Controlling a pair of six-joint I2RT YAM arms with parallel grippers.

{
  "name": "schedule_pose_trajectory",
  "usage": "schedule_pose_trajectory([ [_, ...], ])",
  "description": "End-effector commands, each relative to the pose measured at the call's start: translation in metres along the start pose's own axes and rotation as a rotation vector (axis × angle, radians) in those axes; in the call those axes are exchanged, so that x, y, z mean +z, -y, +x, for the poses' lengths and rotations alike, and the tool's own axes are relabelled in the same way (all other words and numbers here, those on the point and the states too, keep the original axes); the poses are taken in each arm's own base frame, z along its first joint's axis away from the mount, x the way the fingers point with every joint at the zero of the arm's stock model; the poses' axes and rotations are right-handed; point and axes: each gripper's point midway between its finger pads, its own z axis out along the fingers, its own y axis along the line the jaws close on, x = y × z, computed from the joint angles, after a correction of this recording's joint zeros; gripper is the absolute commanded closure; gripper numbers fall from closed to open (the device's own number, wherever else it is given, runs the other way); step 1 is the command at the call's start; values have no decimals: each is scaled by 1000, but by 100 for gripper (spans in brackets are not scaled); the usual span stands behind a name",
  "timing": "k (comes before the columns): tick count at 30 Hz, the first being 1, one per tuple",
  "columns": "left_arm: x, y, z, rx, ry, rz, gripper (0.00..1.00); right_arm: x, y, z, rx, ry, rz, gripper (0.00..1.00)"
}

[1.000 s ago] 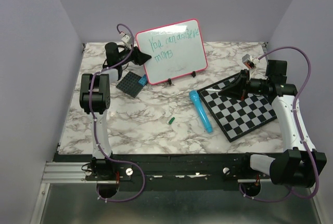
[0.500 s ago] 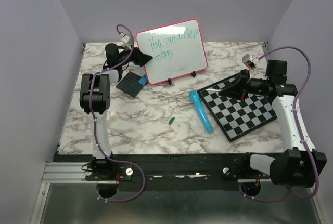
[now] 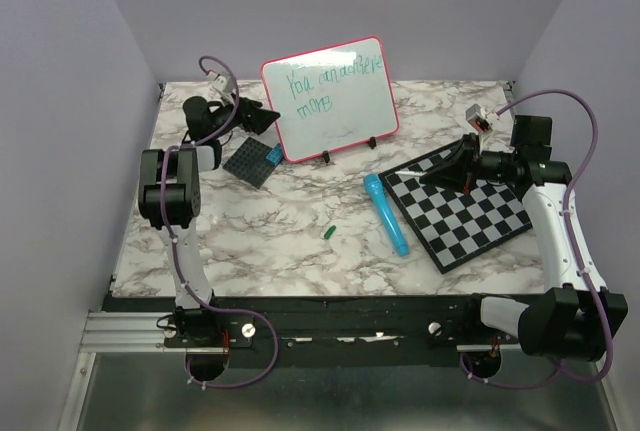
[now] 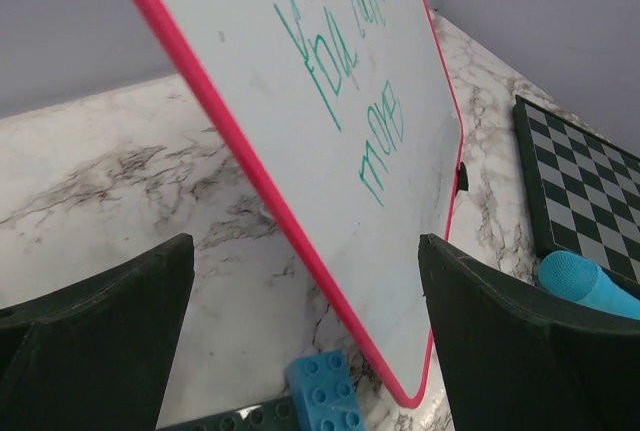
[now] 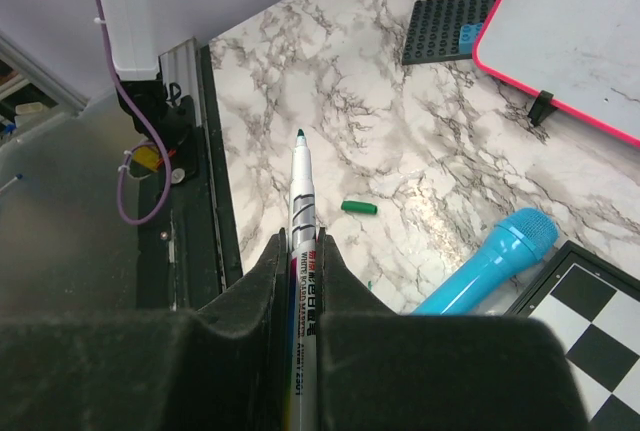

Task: Write a sentence on the whiteboard
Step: Place the whiteboard on the whiteboard stand.

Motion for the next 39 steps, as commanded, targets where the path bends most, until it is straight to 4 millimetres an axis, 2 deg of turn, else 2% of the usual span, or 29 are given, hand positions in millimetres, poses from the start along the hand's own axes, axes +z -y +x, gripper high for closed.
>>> schedule_pose_trajectory([
  [1, -39, 1, -43, 71, 126, -51, 1, -2, -7, -1, -22, 3, -3, 99],
  [3, -53, 4, -58, 89, 151, -77, 1, -2, -6, 1, -27, -2, 2, 99],
  [4, -61, 3, -53, 69, 153, -111, 1, -2, -4, 2, -29, -9, 14, 99],
  [5, -68, 9, -70, 100, 178, -139, 1, -2, -2, 3, -30, -13, 20, 100],
  [7, -82, -1, -64, 54, 151, -263, 1, -3, 2, 6, -35, -26, 41, 100],
  [8, -88, 8, -84, 106, 158, -299, 1, -3, 3, 6, -38, -28, 47, 99],
  [9, -93, 7, -69, 40, 93, -361, 1, -3, 4, 7, -38, -31, 52, 99],
  [10, -97, 10, -69, 24, 73, -395, 1, -4, 6, 8, -43, -38, 65, 99],
  [11, -106, 17, -87, 34, 90, -466, 1, -4, 7, 8, -47, -40, 71, 99],
  [12, -112, 21, -70, -19, 13, -511, 1, -4, 8, 10, -41, -43, 77, 99],
  [13, -112, 34, -66, -27, -12, -512, 1, -4, 9, 11, -41, -46, 85, 99],
  [14, -117, 51, -78, -8, 3, -531, 1, -4, 10, 11, -50, -46, 90, 99],
  [16, -119, 78, -55, -53, -61, -558, 1, -4, 12, 13, -42, -49, 98, 99],
  [17, -121, 100, -63, -33, -45, -550, 1, -5, 12, 13, -51, -49, 104, 99],
  [19, -129, 120, -38, -92, -87, -564, 1, -5, 13, 14, -48, -50, 109, 99],
  [21, -131, 156, -42, -130, -44, -470, 1, -5, 13, 15, -46, -49, 111, 99],
  [22, -137, 160, -18, -182, -61, -459, 1, -5, 14, 15, -49, -49, 114, 99],
  [23, -141, 174, -20, -256, -16, -430, 1, -5, 15, 16, -48, -51, 117, 99],
  [24, -140, 180, -20, -273, 18, -400, 1, -5, 15, 16, -49, -52, 120, 99],
  [25, -142, 189, 1, -316, -18, -349, 1, -5, 15, 17, -54, -54, 127, 99],
  [29, -137, 209, 8, -394, -61, -270, 1, -6, 16, 17, -61, -57, 138, 99],
  [30, -137, 217, 26, -398, -149, -282, 1, -6, 15, 16, -64, -56, 138, 99],
  [32, -133, 220, 21, -329, -173, -347, 2, -6, 15, 17, -67, -57, 141, 99],
  [33, -138, 227, 40, -304, -261, -371, 2, -6, 16, 17, -65, -58, 143, 99],
  [34, -133, 245, 43, -274, -300, -351, 2, -6, 16, 17, -67, -57, 143, 99],
  [35, -136, 239, 51, -243, -325, -428, 4, -6, 18, 18, -59, -60, 143, 99],
  [37, -145, 244, 73, -211, -427, -485, 6, -6, 18, 18, -59, -61, 144, 99],
  [38, -143, 260, 89, -185, -483, -464, 8, -6, 19, 18, -58, -61, 144, 99],
  [39, -148, 256, 98, -162, -510, -513, 8, -6, 19, 19, -56, -61, 144, 99],
])
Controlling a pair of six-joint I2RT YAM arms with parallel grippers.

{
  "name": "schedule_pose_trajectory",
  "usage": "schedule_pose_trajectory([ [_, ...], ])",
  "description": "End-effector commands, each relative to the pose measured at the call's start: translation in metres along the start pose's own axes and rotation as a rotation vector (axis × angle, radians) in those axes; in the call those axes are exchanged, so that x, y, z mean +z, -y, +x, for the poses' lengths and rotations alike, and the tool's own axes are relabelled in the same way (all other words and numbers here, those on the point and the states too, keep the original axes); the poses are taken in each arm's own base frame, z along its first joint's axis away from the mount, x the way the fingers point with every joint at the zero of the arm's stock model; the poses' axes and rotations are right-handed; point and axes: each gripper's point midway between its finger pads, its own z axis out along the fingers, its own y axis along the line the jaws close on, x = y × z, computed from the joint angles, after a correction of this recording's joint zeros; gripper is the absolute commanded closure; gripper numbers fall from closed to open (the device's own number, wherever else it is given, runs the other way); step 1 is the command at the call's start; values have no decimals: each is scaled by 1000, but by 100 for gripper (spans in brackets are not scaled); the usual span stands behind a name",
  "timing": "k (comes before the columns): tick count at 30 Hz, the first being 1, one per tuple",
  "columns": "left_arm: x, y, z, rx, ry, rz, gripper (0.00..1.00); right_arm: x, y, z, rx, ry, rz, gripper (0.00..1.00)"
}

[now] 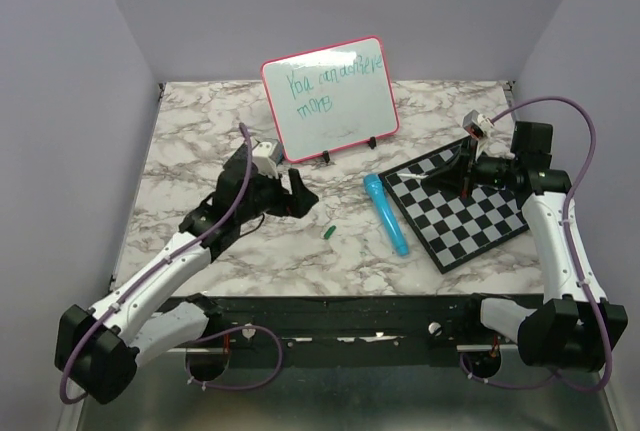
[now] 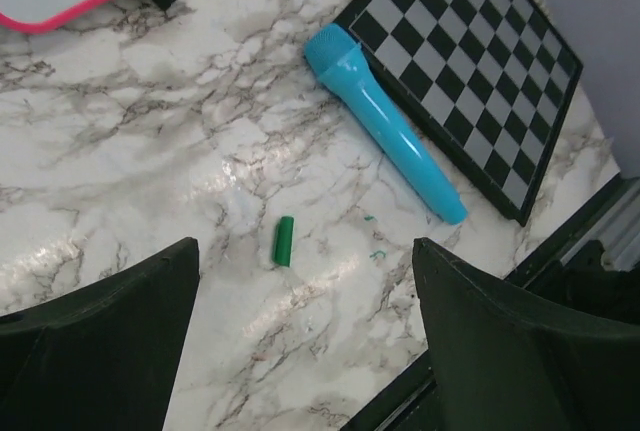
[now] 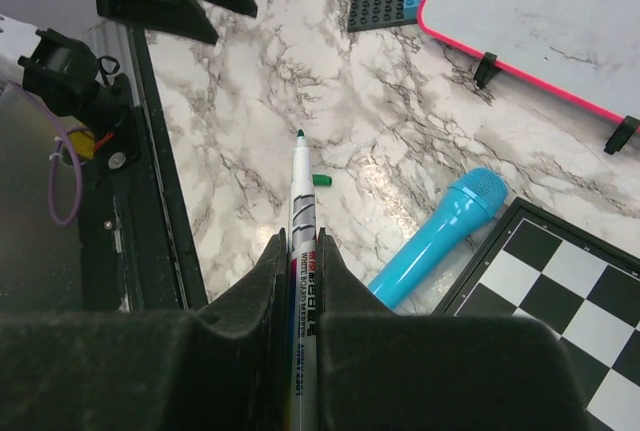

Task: Write a sentence on the whiteboard
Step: Place the whiteboard on the whiteboard stand, then close the whiteboard marker at the center of the board.

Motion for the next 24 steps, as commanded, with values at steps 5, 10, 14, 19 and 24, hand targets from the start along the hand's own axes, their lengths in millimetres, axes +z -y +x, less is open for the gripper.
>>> schedule_pose_trajectory([
  [5, 6, -16, 96, 143, -244, -211, 19, 1, 9, 6, 16, -12, 19, 99],
  [10, 23, 3, 116, 209, -272, -92, 27, 3, 15, 13, 52, -25, 19, 99],
  [14, 31, 6, 142, 236, -368, -24, 34, 5, 16, 15, 74, -27, 8, 99],
  [19, 43, 7, 155, 259, -426, -5, 39, 6, 19, 18, 90, -32, 5, 99],
  [24, 68, -3, 148, 318, -464, -96, 45, 7, 22, 21, 99, -38, 9, 99],
])
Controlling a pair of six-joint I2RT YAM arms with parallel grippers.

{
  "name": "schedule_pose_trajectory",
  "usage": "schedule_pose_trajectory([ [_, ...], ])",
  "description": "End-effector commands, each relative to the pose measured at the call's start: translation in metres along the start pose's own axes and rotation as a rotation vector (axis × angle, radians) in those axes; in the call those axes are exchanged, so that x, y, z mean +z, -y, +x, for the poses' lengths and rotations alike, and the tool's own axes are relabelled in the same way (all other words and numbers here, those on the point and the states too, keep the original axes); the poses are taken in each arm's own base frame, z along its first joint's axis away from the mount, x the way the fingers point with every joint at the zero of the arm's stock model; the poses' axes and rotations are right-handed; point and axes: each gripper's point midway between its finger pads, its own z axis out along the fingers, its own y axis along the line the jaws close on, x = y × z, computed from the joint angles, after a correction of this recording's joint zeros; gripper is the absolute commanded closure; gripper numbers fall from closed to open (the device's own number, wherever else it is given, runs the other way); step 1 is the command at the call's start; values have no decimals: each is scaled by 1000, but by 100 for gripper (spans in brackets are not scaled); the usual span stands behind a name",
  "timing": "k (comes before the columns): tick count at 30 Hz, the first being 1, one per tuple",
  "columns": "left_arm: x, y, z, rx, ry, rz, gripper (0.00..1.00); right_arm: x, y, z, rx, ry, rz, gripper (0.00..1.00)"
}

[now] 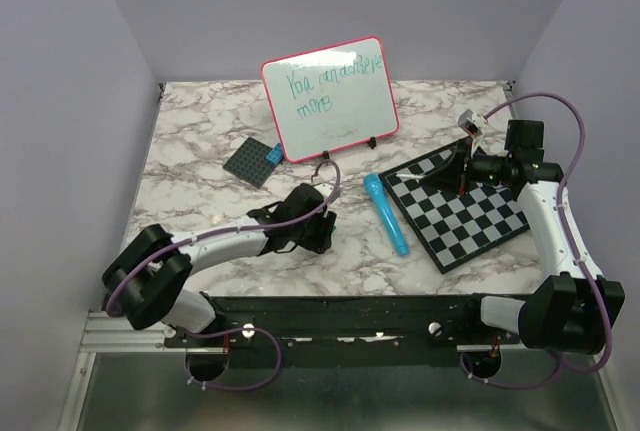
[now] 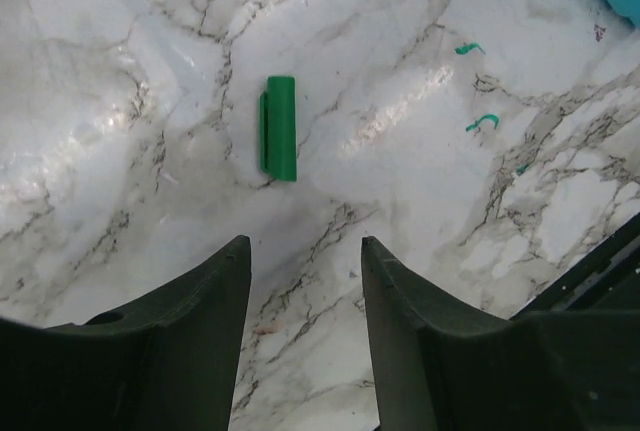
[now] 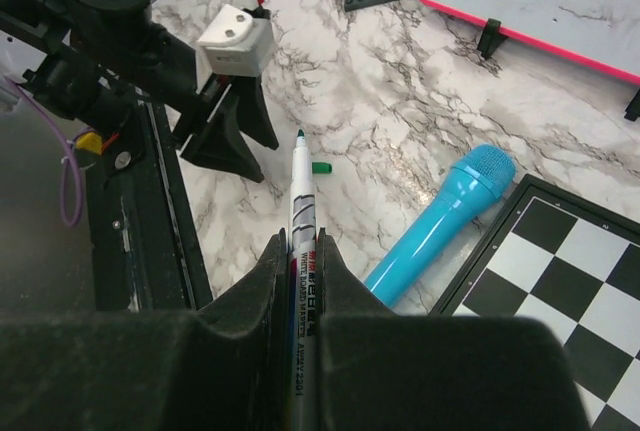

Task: Write a sentence on the whiteboard
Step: Close the whiteboard marker at the center of the board.

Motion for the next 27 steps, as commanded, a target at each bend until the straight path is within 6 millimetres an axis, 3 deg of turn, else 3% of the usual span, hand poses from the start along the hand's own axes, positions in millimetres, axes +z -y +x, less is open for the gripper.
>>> schedule_pose_trajectory([
  [1, 13, 0, -31, 74, 6, -53, 47, 0, 5, 5, 17, -11, 14, 99],
  [5, 31, -3, -38, 103, -62, -89, 57, 1, 8, 7, 27, -19, 20, 99],
  [11, 36, -6, -30, 117, -144, -112, 69, 2, 11, 9, 42, -23, 17, 99],
  [27, 53, -19, -9, 181, -292, -236, 76, 3, 13, 12, 56, -30, 18, 99],
])
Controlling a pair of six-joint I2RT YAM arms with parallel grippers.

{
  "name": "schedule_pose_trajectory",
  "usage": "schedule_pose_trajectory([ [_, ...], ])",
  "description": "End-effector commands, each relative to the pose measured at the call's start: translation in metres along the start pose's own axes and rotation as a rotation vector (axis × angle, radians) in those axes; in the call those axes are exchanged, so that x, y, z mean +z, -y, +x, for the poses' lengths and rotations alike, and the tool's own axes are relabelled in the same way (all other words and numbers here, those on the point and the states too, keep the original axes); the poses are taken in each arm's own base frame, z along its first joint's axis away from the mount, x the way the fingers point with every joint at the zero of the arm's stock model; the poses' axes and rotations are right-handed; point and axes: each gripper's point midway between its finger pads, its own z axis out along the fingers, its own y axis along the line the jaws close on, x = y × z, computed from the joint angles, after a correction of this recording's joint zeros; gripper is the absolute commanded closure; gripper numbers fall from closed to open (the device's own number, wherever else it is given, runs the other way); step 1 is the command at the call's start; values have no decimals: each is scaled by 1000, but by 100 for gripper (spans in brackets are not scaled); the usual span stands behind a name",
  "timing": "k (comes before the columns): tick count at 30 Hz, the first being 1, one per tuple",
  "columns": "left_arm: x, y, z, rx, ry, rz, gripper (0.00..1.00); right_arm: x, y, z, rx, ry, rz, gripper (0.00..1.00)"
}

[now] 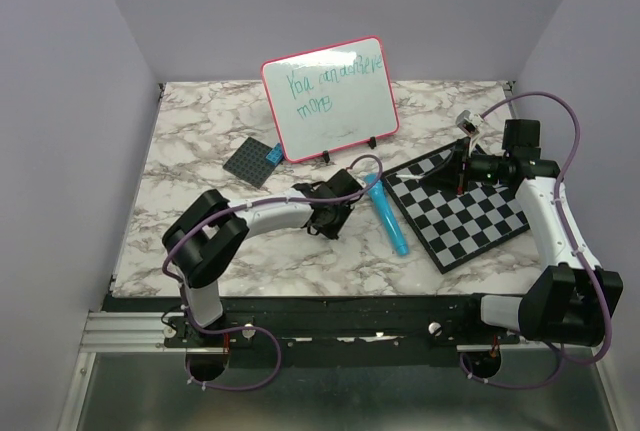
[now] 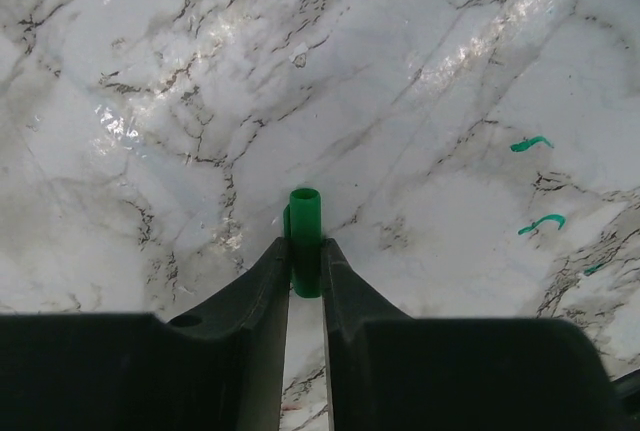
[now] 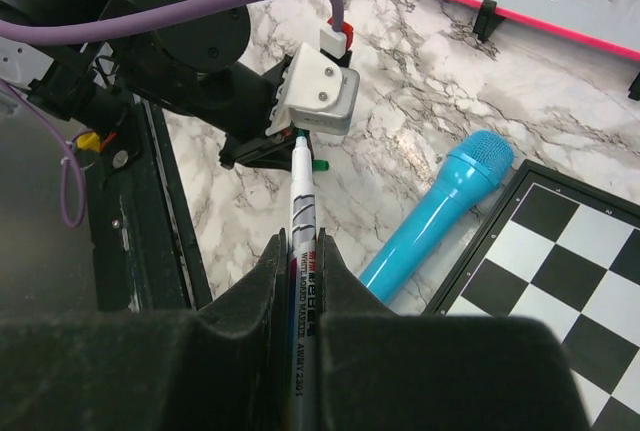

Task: Write a sentence on the whiteboard
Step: Close the whiteboard marker at the center of the board.

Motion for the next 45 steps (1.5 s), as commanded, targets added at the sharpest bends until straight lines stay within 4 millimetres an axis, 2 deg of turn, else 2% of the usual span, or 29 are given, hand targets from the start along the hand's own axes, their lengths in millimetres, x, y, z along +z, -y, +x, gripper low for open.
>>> schedule_pose_trajectory([
  [1, 6, -11, 14, 31, -67, -76, 76, 0, 4, 4, 17, -11, 10, 99],
  [4, 9, -11, 21, 45, -82, -83, 78, 0, 3, 4, 19, -11, 10, 99],
  [5, 10, -12, 25, 52, -91, -87, 86, 0, 3, 4, 23, -10, 5, 99],
  [8, 11, -11, 32, 64, -92, -87, 94, 1, 4, 5, 40, -10, 2, 99],
  [10, 14, -8, 29, 69, -49, -75, 96, 1, 7, 7, 68, -18, 11, 99],
  [11, 13, -6, 36, 74, -43, -70, 98, 1, 10, 8, 74, -23, 20, 99],
  [12, 16, 0, 28, 80, 13, -46, 99, 2, 12, 8, 88, -27, 23, 100],
  [14, 18, 4, 37, 104, 38, -33, 100, 1, 12, 10, 116, -37, 26, 99],
  [16, 20, 13, 32, 140, 102, -16, 100, 2, 17, 12, 115, -56, 32, 99],
  [17, 20, 13, 39, 152, 108, -14, 100, 1, 16, 16, 137, -70, 29, 99],
  [19, 20, 21, 34, 198, 163, 10, 100, 2, 22, 19, 122, -94, 24, 99],
  [20, 20, 20, 41, 221, 165, 18, 100, 2, 21, 23, 145, -107, 16, 99],
  [21, 19, 23, 34, 242, 202, 27, 100, 2, 22, 24, 147, -114, 12, 99],
  [30, 9, 34, 31, 312, 236, 90, 100, 7, 35, 46, 167, -189, -23, 99],
  [45, -12, 38, 14, 347, 291, 104, 100, 30, 24, 68, 190, -268, -95, 99],
])
